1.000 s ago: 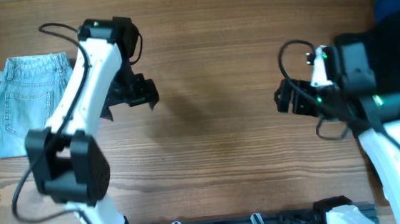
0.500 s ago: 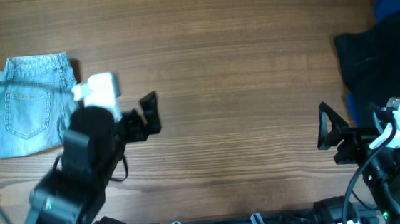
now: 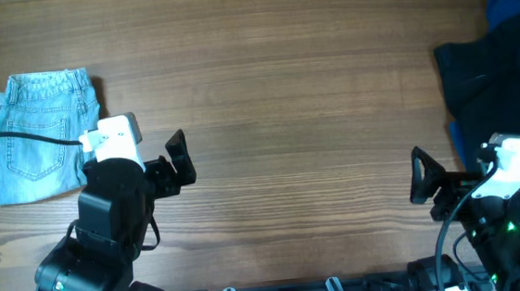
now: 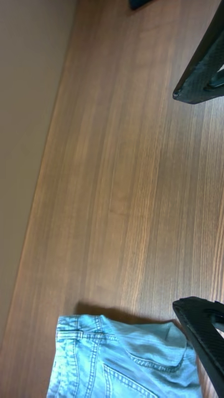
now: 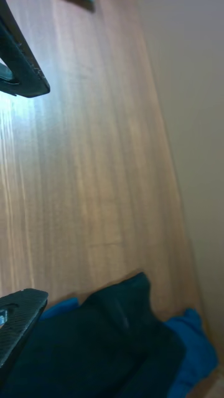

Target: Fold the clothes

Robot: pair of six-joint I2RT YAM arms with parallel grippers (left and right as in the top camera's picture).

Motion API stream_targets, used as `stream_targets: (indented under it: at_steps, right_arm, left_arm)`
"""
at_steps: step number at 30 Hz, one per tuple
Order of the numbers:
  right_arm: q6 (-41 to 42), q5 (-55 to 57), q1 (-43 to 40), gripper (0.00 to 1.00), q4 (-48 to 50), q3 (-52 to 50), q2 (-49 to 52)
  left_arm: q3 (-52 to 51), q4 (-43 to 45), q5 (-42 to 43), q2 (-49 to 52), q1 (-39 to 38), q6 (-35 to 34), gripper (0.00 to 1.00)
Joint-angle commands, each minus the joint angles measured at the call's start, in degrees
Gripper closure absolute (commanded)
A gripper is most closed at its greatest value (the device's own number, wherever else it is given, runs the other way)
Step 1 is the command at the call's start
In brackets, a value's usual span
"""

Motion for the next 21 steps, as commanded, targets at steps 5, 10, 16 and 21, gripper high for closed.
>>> stream_targets:
  at_steps: [5, 10, 16, 21]
  right_arm:
    - [-1.1, 1.3, 0.0, 0.0, -0.6, -0.3, 0.0]
    - [-1.3, 1.3, -0.3, 0.0, -1.2, -0.4, -1.3]
    - [-1.4, 2.1, -0.3, 0.0, 1.4, -5.4, -9.7]
    - [-3.1, -3.0, -0.3, 0.0, 13.6, -20.0, -21.1]
  left_arm:
    - [-0.3, 0.0, -1.2, -0.3, -0.2, 0.3, 0.0]
    - [-0.3, 0.0, -1.2, -0.3, -0.2, 0.3, 0.0]
    - [-0.3, 0.0, -1.2, -0.3, -0.2, 0.3, 0.0]
    - [-0.3, 0.0, -1.2, -0.3, -0.2, 0.3, 0.0]
